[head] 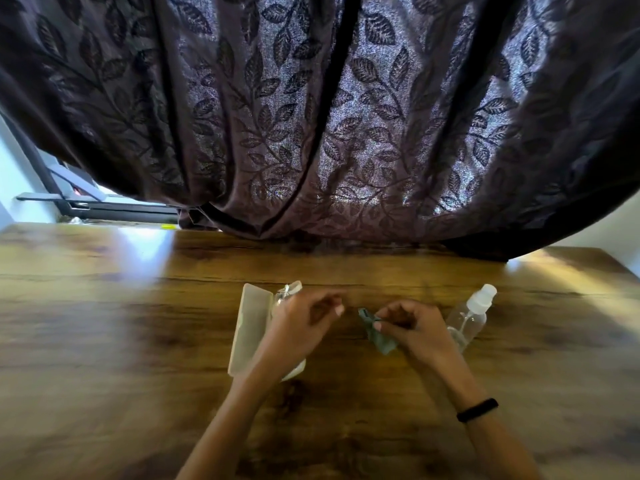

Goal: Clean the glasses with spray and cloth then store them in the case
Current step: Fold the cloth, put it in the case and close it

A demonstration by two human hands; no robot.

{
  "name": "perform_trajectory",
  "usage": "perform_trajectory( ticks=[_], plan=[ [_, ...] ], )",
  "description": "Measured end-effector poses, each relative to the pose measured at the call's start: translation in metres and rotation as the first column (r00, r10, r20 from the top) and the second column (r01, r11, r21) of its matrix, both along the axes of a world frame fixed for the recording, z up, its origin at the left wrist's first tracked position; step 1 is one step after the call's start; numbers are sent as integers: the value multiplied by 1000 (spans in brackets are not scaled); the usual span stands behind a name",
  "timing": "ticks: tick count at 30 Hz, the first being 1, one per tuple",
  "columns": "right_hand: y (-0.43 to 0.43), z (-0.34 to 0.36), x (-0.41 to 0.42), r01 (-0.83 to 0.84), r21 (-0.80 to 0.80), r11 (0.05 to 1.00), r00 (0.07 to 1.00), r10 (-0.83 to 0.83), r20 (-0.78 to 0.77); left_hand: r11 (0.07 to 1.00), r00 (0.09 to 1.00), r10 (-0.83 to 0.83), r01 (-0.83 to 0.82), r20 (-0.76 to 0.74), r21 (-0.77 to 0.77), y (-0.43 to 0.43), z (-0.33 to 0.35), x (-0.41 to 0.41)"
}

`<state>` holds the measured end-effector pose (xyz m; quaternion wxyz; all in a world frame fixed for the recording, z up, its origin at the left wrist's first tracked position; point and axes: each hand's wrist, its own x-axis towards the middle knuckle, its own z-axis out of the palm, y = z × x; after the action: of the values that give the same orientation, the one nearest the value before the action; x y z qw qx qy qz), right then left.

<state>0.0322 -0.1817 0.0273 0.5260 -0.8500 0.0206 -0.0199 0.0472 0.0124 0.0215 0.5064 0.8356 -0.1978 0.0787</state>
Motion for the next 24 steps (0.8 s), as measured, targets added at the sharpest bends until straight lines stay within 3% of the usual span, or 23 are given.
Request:
perform_trajectory(
  ticks=[3,7,9,13,15,24],
  plan=[
    [4,10,-12,-62,180,982,996,73,-57,993,993,-117,117,-32,24,-11,-4,-3],
    [4,22,-19,-151,241,959,987,160,-20,966,966,-251,247,-55,-70,-19,4,-10],
    [2,27,-20,-179,215,960,984,179,19,959,962,-259,245,-82,-145,-22,6,-12],
    [0,30,-23,-240,-16,971,962,240,126,944,947,-302,282,-107,-170,-25,11,-15],
    [-2,32,-22,-248,-59,967,955,254,153,932,932,-332,300,-146,-206,-24,12,-15],
    [-7,37,-20,-159,97,983,971,138,194,967,957,-216,183,-191,-177,-14,4,-8]
  ],
)
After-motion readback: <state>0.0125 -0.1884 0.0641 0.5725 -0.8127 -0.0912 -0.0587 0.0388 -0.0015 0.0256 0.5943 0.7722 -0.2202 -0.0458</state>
